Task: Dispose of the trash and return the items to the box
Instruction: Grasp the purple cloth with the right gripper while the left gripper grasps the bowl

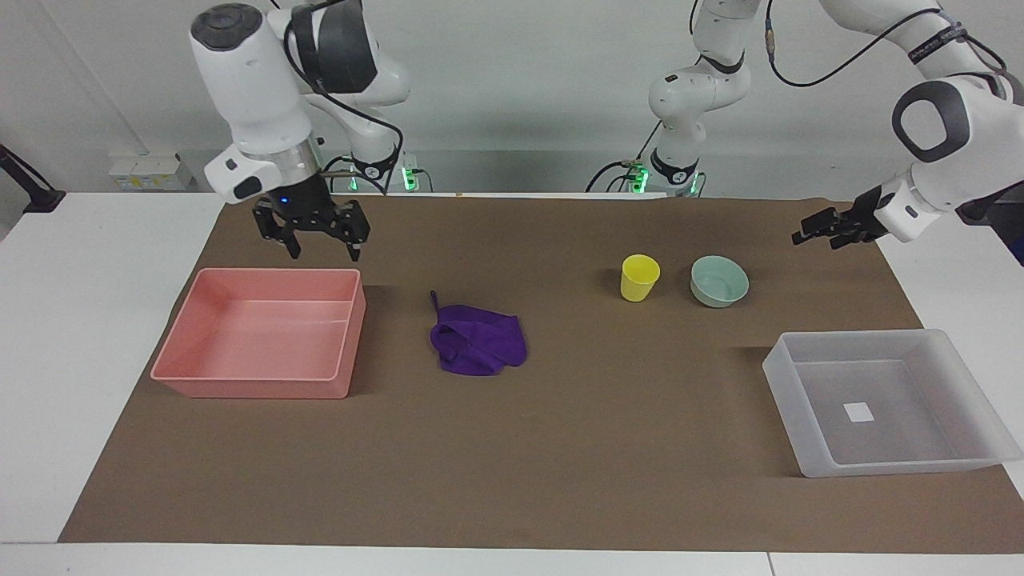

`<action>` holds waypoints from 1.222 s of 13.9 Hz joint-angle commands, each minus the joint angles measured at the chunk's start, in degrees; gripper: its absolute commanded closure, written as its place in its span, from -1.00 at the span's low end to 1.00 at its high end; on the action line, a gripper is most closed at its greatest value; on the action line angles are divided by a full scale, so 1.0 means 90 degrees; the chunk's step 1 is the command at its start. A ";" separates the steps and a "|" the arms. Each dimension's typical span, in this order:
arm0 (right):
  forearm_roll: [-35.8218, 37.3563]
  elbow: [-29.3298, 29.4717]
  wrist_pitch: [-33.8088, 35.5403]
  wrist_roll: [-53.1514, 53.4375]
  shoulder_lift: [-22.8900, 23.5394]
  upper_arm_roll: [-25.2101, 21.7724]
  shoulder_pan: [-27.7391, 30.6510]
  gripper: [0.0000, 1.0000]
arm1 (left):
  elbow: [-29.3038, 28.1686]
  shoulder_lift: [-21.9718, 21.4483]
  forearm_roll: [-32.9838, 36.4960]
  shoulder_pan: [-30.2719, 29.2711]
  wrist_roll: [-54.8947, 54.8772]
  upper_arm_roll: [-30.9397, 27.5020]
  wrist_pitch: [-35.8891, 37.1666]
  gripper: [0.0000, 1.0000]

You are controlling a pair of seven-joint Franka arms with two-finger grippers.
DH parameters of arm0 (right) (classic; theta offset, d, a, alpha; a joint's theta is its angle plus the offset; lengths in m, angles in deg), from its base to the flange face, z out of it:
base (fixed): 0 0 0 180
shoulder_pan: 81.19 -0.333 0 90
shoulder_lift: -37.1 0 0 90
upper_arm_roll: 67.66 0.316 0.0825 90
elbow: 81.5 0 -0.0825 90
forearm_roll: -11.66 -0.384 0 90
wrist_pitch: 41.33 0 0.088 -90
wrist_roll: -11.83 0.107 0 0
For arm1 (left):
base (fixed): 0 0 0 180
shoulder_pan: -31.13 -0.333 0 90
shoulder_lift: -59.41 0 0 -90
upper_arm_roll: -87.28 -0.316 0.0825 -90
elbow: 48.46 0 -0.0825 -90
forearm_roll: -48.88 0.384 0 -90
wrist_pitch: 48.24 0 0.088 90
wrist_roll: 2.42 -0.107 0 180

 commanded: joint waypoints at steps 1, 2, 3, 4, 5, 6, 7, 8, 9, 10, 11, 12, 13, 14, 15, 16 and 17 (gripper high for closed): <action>-0.0058 0.0004 -0.1151 0.0598 0.0801 -0.0005 -0.0527 -1.00 | -0.1348 -0.0380 -0.0344 0.0230 -0.0047 0.0047 -0.1212 -1.00; -0.0058 -0.0083 -0.1688 0.0619 0.1046 -0.0005 -0.0703 -1.00 | -0.1806 -0.0399 -0.0491 0.0357 -0.0056 0.0047 -0.1691 -1.00; -0.0058 -0.0152 -0.2215 0.0619 0.1290 -0.0005 -0.0869 -1.00 | -0.2159 -0.0448 -0.0502 0.0552 -0.0047 0.0047 -0.2169 -1.00; -0.0058 -0.0191 -0.2627 0.0629 0.1524 -0.0005 -0.1025 -1.00 | -0.2482 -0.0467 -0.0522 0.0660 -0.0047 0.0047 -0.2628 -1.00; -0.0058 -0.0192 -0.2892 0.0639 0.1739 -0.0005 -0.1162 -1.00 | -0.2649 -0.0448 -0.0532 0.0748 -0.0037 0.0047 -0.2933 -1.00; -0.0058 -0.0192 -0.3069 0.0649 0.1916 -0.0005 -0.1299 -1.00 | -0.2680 -0.0400 -0.0542 0.0855 -0.0017 0.0047 -0.3013 -0.84; -0.0058 -0.0240 -0.3235 0.0629 0.2072 -0.0005 -0.1397 -1.00 | -0.2680 -0.0380 -0.0542 0.0866 -0.0008 0.0047 -0.3004 -0.06; 0.0038 -0.0347 -0.3410 0.0581 0.2219 -0.0005 -0.1475 -1.00 | -0.2671 -0.0380 -0.0542 0.0827 -0.0017 0.0047 -0.2995 0.58; 0.0059 -0.0464 -0.3712 0.0571 0.2346 -0.0005 -0.1505 -1.00 | -0.2641 -0.0341 -0.0542 0.0827 -0.0027 0.0047 -0.3004 0.98; 0.0068 -0.0668 -0.4034 0.0561 0.2405 -0.0005 -0.1631 -1.00 | -0.2593 -0.0215 -0.0542 0.0866 -0.0027 0.0047 -0.2985 1.00; 0.0068 -0.0902 -0.4182 0.0541 0.2377 -0.0014 -0.1642 -1.00 | -0.2563 -0.0127 -0.0532 0.0876 -0.0027 0.0047 -0.2994 1.00; 0.0068 -0.1049 -0.4193 0.0406 0.2338 -0.0014 -0.1632 -1.00 | -0.2563 -0.0107 -0.0532 0.0866 -0.0046 0.0047 -0.2985 1.00; 0.0068 -0.1157 -0.4213 0.0279 0.2308 -0.0014 -0.1613 -1.00 | -0.2515 -0.0126 -0.0532 0.0847 -0.0056 0.0047 -0.2898 1.00; 0.0068 -0.1255 -0.4232 0.0278 0.2279 -0.0014 -0.1613 -1.00 | -0.2359 -0.0126 -0.0532 0.0808 -0.0056 0.0037 -0.2713 1.00; 0.0068 -0.1324 -0.4242 0.0258 0.2250 -0.0024 -0.1613 -0.27 | -0.2029 -0.0106 -0.0532 0.0740 -0.0056 0.0027 -0.2363 1.00; 0.0068 -0.1334 -0.4213 0.0277 0.2249 -0.0015 -0.1593 0.57 | -0.1707 -0.0068 -0.0532 0.0691 -0.0056 0.0027 -0.2002 1.00; 0.0068 -0.1353 -0.4203 0.0316 0.2240 -0.0014 -0.1584 0.90 | -0.1375 -0.0009 -0.0532 0.0545 -0.0056 0.0027 -0.1718 1.00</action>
